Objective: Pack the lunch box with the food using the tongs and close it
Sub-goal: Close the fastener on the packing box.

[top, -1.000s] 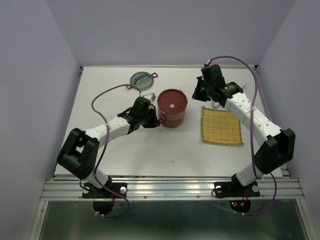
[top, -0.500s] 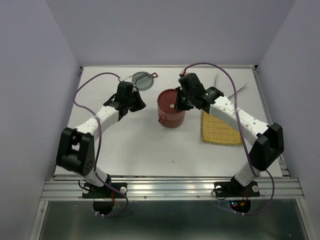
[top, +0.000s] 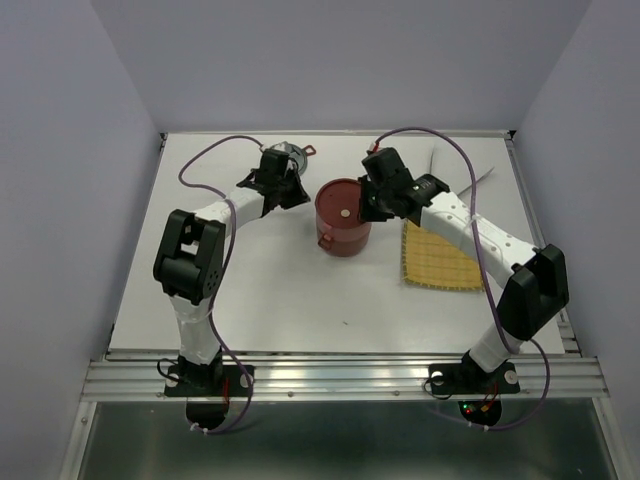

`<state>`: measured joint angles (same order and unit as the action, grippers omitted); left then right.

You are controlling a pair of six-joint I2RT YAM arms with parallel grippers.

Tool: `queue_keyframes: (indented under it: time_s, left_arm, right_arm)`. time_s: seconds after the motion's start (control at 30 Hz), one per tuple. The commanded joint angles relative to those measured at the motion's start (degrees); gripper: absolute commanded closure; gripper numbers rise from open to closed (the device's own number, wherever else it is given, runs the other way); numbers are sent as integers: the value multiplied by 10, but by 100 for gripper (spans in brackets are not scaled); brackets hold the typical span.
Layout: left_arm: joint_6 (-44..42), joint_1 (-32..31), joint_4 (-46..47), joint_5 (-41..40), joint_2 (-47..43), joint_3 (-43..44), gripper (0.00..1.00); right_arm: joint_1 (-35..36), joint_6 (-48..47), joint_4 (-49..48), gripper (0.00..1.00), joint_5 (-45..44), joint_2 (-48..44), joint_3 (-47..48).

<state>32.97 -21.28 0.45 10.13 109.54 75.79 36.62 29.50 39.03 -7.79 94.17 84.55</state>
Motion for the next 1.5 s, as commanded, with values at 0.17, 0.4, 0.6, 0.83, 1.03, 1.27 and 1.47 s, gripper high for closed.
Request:
queue_keyframes:
  time_s: [0.17, 0.4, 0.6, 0.83, 1.03, 1.27, 1.47]
  left_arm:
    - [-12, -61, 33, 28, -38, -22, 100]
    - [-2, -83, 40, 24, -91, -97, 100]
    - [-26, -82, -19, -35, -134, -88, 100]
    - [-50, -82, -90, -134, -217, -42, 100]
    - [-91, -97, -113, -113, -203, 63, 100]
    - [-111, -155, -158, -46, -90, 205, 100]
    - [-122, -168, -185, -7, -21, 248, 100]
  right_arm:
    - [-76, -41, 23, 99, -41, -6, -11]
    - [-83, -63, 26, 99, -47, 49, 54]
    - [-83, -52, 8, 99, -47, -25, 41]
    - [-83, -10, 10, 99, -64, -153, -97]
    - [-64, 54, -17, 99, -25, -262, -238]
    - [3, 137, -89, 99, -17, -275, -344]
    - [3, 157, -133, 99, -20, -253, -376]
